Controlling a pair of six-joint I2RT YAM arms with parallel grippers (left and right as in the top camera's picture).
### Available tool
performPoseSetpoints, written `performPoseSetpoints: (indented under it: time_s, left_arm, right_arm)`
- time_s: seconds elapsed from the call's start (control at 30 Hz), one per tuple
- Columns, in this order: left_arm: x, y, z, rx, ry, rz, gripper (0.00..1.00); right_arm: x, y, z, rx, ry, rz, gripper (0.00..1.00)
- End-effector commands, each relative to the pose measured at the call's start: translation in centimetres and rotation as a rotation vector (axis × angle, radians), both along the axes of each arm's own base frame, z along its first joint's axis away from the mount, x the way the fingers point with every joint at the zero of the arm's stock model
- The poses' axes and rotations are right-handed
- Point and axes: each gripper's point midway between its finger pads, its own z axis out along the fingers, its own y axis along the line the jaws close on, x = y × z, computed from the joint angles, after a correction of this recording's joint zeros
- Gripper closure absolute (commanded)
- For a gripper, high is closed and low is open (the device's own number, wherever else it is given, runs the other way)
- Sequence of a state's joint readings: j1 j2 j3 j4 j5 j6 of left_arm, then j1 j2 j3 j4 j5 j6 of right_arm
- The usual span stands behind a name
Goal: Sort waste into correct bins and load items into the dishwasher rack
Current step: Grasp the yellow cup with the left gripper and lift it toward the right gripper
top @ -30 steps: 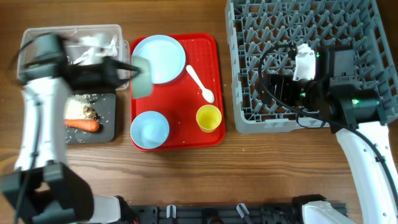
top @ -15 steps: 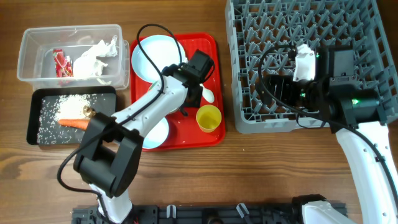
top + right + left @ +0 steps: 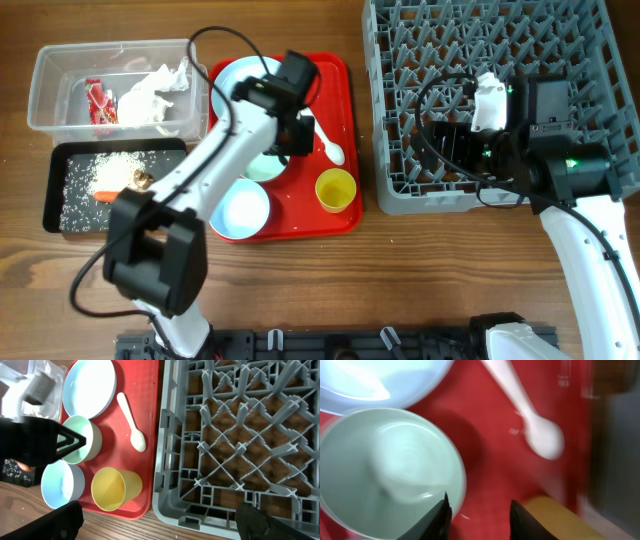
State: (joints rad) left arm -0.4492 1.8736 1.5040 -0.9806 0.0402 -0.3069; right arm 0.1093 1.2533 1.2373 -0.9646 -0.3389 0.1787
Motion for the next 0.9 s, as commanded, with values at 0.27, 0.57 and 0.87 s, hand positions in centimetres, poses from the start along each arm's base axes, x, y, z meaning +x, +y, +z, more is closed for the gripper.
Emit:
performPoseSetpoints:
  time_s: [0.27,0.57,0.87]
  left_arm:
    - [-7.4,-6.0,1.6,-0.145,0.171,-0.211,0.60]
    - [-7.0,-3.8,-0.9,-0.011,0.142,-0.111,0.62]
    - [-7.0,-3.8,-2.6,-0.025,0.138,-0.059,0.89]
  right_arm:
    - [0.4,-0.2,0.3,-0.005,-0.006,-0.011,0.00]
    - [0.1,-0.2,0.2,-0.006,0.006,-0.011,0.00]
    - [0.3,-0.2,0.3,-0.005,-0.003,-0.011,0.00]
